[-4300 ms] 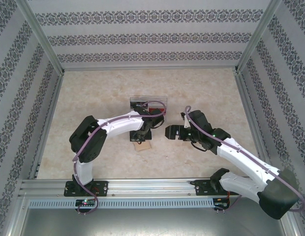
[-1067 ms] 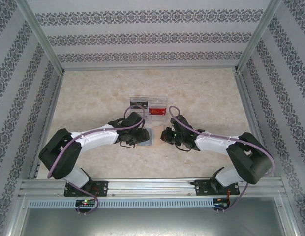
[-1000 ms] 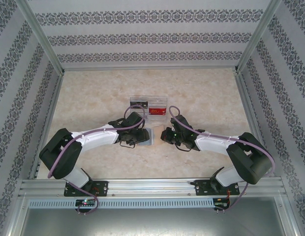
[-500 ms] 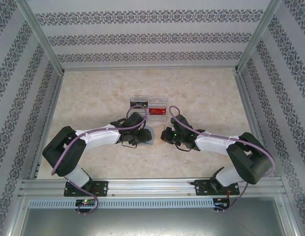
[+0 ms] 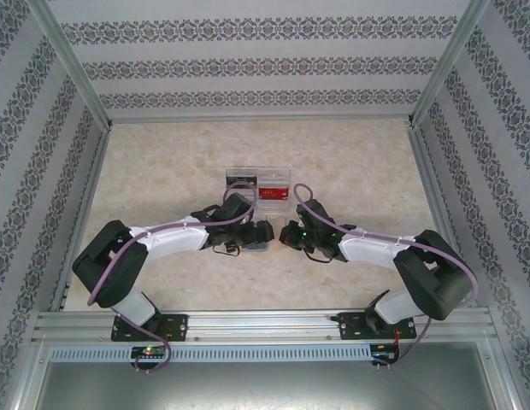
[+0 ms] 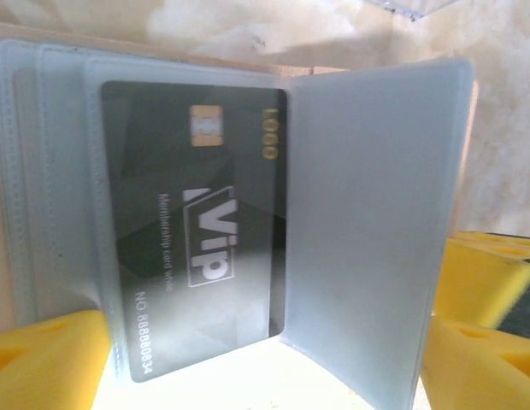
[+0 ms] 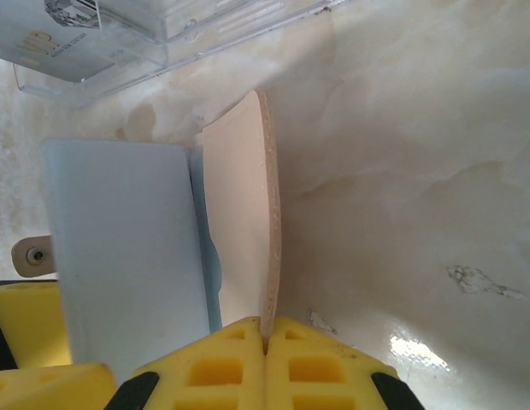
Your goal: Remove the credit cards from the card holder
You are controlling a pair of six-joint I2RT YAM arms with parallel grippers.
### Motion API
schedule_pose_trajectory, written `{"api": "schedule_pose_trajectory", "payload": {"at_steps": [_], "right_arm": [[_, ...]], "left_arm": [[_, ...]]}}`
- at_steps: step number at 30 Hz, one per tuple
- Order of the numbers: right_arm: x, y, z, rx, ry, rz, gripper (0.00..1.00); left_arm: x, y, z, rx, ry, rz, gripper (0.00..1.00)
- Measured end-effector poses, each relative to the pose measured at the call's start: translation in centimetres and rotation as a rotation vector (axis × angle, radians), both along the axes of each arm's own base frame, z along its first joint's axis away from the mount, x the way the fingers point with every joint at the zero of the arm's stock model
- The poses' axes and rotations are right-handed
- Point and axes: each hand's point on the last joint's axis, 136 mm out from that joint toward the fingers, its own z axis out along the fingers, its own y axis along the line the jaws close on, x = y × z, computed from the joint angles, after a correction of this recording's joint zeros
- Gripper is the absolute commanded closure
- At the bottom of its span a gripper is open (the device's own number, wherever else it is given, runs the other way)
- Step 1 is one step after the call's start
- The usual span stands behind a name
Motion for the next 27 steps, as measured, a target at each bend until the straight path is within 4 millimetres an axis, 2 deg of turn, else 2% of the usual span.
{"api": "schedule_pose_trajectory", "payload": {"at_steps": [10,12,15,16,20,25,27], "right_arm": [[0.2,-0.2,0.0,-0.005,-0.002,0.000,1.00],[0.3,-0.4,0.0,-0.012,0.000,-0.002,0.89],[0.4,-0.8,0.3,-0.029,-0.007,0.007,0.72],[0.4,-1.0,0.6,-0.036,-0.014,0.007,0.70],[0.7,-1.6,3.0,-0.049,-0.071,0.016,0.68],[1.4,-1.2,6.0,-0.041,-0.143,0.038,0.73],[1.6,-0.9,6.8,-0.036,-0.160,0.052,0.78]], "left_arm": [[0.4,-0.1,2.6,0.006,-0.044,-0.027,0.00],[0.5,0.2,3.4,0.012,-0.060,-0.028,0.04],[0.6,0.8,3.8,0.021,-0.070,-0.026,0.18],[0.7,1.1,3.7,0.027,-0.068,-0.023,0.25],[1.1,2.1,3.3,0.053,-0.061,-0.015,0.50],[1.4,2.7,2.0,0.086,-0.041,-0.017,0.70],[1.5,2.9,1.3,0.097,-0.027,-0.014,0.73]]}}
